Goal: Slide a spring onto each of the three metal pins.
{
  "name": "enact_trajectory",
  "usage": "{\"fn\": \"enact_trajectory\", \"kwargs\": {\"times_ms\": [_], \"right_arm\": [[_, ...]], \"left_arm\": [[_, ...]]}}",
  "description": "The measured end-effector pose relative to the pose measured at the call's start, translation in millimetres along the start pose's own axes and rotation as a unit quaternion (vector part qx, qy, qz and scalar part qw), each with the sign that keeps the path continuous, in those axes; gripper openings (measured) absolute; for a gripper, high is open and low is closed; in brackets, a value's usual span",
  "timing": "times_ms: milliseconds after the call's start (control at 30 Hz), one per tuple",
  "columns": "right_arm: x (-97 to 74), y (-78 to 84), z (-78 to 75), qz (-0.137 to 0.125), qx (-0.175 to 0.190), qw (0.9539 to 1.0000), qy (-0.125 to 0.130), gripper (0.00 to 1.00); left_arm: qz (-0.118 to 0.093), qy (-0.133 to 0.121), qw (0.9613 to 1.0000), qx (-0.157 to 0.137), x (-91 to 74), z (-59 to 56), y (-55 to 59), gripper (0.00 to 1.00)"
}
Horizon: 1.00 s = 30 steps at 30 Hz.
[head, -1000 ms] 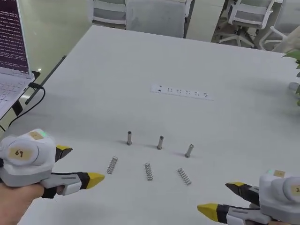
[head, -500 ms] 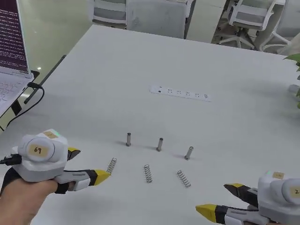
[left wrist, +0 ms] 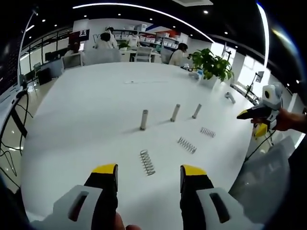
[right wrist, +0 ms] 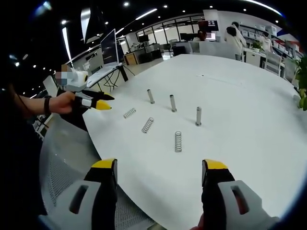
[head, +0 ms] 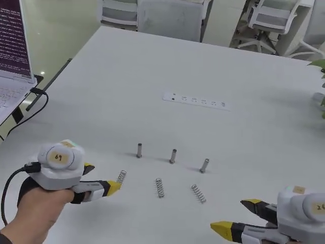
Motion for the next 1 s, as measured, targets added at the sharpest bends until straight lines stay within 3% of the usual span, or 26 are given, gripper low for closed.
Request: {"fn": "enact_trajectory", "kwargs": {"times_ms": [400,1000], "right_arm": [[-3.4,4.0,-2.6,-0.002,0.008,1.0000,0.006,0.70],[-4.5,3.8,-2.3,-0.004,0.010,0.9999,0.005,0.70]], "left_arm": [[0.036,0.004,0.9991,-0.020,41.3,1.3,10.5,0.31],[0.072,0.002,0.9969,-0.031,62.1,4.2,22.6,0.19]]}}
Point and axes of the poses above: the centre of the closed fingertips' face, and the gripper's own axes: x roughly forward along the fingers, z roughly to its left, y roughly out of its underside, the point moved 4 cm from there along -x, roughly backward along the fingers, and after that the axes turned 7 degrees about x, right-handed, at the moved point
